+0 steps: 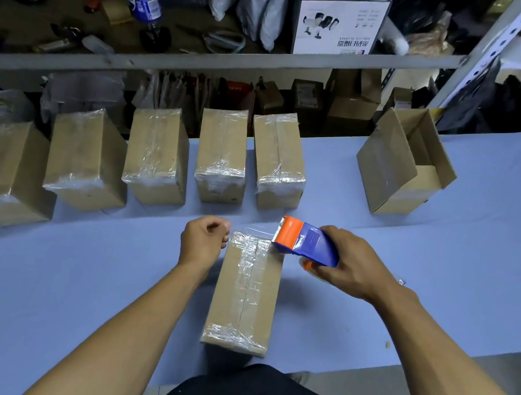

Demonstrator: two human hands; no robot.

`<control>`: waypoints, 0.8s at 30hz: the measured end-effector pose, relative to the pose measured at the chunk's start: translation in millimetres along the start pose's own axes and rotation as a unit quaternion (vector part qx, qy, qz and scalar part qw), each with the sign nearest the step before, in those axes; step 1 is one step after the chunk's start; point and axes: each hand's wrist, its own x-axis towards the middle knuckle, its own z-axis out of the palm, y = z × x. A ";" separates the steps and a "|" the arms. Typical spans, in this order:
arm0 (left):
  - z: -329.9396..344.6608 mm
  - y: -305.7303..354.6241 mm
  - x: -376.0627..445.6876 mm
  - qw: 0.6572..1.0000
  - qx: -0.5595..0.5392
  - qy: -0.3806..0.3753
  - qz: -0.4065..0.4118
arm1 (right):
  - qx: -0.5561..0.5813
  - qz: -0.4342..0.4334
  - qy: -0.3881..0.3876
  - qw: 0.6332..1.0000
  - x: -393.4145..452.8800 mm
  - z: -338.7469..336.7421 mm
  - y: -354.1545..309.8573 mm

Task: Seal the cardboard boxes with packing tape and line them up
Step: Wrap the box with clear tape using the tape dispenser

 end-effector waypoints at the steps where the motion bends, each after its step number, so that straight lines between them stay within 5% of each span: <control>1: 2.8 -2.8 -1.6 1.000 -0.010 0.009 -0.001 | 0.005 0.002 0.004 1.000 -1.1 2.3 0.9; 8: 13.3 -8.3 -0.2 0.999 0.001 0.037 -0.025 | 0.025 0.012 0.021 0.999 -0.8 13.7 -1.4; 14: 14.4 -10.2 1.6 0.988 -0.006 -0.011 -0.153 | 0.021 0.019 0.018 0.999 -3.2 18.2 0.3; 17: 10.8 -3.4 2.7 0.988 0.047 0.059 -0.135 | 0.013 0.027 0.015 0.999 -2.2 20.9 -5.3; 20: 2.4 3.7 -16.1 0.984 0.069 0.163 0.032 | -0.021 0.042 0.000 0.999 -1.3 17.5 -6.0; 22: 0.3 -0.6 -36.5 0.955 0.153 0.110 0.231 | -0.054 0.048 -0.006 0.997 0.3 14.6 -5.5; 24: 6.9 -14.9 -49.6 0.886 0.274 -0.014 0.373 | -0.087 0.036 -0.006 0.996 3.2 12.0 -7.3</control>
